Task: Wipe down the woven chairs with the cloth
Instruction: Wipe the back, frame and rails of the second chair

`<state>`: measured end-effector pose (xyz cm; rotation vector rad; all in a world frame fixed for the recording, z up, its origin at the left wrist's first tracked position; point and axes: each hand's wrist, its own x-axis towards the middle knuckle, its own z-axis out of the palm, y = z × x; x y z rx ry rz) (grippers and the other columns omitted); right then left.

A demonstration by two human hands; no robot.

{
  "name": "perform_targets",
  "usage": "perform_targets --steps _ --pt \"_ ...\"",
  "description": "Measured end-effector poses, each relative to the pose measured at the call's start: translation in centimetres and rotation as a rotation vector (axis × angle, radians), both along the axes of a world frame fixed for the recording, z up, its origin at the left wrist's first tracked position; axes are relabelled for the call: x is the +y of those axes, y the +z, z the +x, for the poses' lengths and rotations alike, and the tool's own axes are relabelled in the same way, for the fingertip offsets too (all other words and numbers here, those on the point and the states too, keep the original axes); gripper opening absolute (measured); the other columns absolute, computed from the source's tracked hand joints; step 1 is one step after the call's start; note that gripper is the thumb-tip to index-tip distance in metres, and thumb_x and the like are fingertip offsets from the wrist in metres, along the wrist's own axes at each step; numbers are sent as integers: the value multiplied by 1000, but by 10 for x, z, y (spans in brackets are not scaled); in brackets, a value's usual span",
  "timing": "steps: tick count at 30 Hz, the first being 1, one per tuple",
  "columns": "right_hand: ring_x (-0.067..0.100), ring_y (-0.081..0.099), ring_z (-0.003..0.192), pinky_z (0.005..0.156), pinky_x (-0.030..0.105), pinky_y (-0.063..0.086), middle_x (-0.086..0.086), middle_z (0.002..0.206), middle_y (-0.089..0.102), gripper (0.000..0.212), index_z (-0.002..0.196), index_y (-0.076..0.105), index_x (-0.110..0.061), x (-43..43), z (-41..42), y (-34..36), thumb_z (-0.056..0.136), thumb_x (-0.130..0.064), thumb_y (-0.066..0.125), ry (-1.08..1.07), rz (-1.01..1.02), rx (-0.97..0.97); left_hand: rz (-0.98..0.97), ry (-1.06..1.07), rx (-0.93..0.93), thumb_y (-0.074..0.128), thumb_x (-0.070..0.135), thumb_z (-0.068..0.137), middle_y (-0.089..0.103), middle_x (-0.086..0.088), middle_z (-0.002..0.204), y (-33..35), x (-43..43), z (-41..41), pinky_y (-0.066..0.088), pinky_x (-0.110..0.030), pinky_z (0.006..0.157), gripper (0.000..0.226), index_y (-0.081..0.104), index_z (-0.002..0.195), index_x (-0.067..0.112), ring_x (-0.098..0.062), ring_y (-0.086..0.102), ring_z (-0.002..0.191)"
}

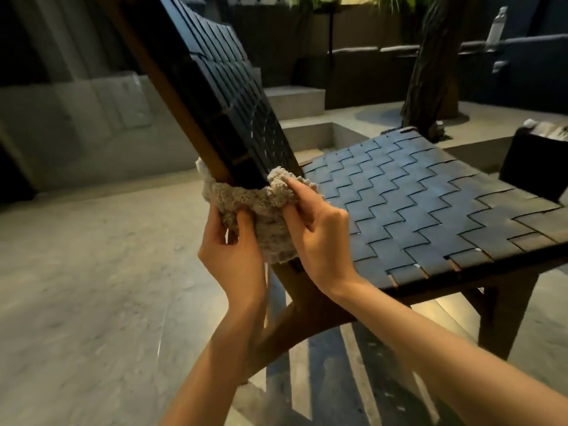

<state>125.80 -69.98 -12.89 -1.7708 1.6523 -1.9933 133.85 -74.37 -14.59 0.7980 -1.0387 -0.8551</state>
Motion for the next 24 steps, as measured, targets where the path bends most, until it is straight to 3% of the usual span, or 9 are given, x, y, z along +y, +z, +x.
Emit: perform_targets --steps 3,8,10,16,18,21,24 --pt "21 58 118 95 37 52 12 126 62 38 130 53 2 -12 2 25 93 -4 57 69 -72 21 -30 27 10 59 23 91 57 47 79 24 -7 6 42 2 64 30 53 104 49 24 55 81" --pt "18 62 113 96 22 48 10 121 65 36 126 58 -1 -35 21 78 91 -9 61 64 -207 28 -94 74 71 60 25 90 58 36 88 78 -27 21 45 -1 66 36 57 126 30 21 57 79" --pt "17 63 109 96 19 47 9 118 66 33 123 60 -2 -44 32 104 91 -9 62 60 -261 40 -148 84 55 59 25 91 60 33 89 104 -32 31 48 -5 71 35 56 125 32 17 60 82" --pt "13 65 101 94 31 50 5 114 69 32 126 60 -8 -64 54 176 95 -13 57 84 -334 86 -268 57 93 57 18 94 64 15 97 177 -47 53 52 -15 78 38 53 132 14 4 63 90" --pt "10 64 100 93 23 50 3 114 69 32 126 60 -10 -70 57 191 95 -13 54 101 -329 98 -285 34 107 56 17 94 64 12 100 191 -50 58 52 -14 76 40 50 134 12 2 64 90" --pt "3 62 86 79 4 45 4 105 71 29 122 62 -6 -72 52 191 95 -12 55 109 -327 122 -286 14 116 56 17 94 65 9 102 194 -50 59 51 -13 73 39 52 133 11 1 64 90" --pt "2 59 79 73 1 43 8 97 72 24 115 66 -2 -71 47 180 94 -8 56 108 -351 128 -245 13 139 56 19 94 66 12 94 177 -43 52 51 -11 69 22 62 115 19 3 64 86"
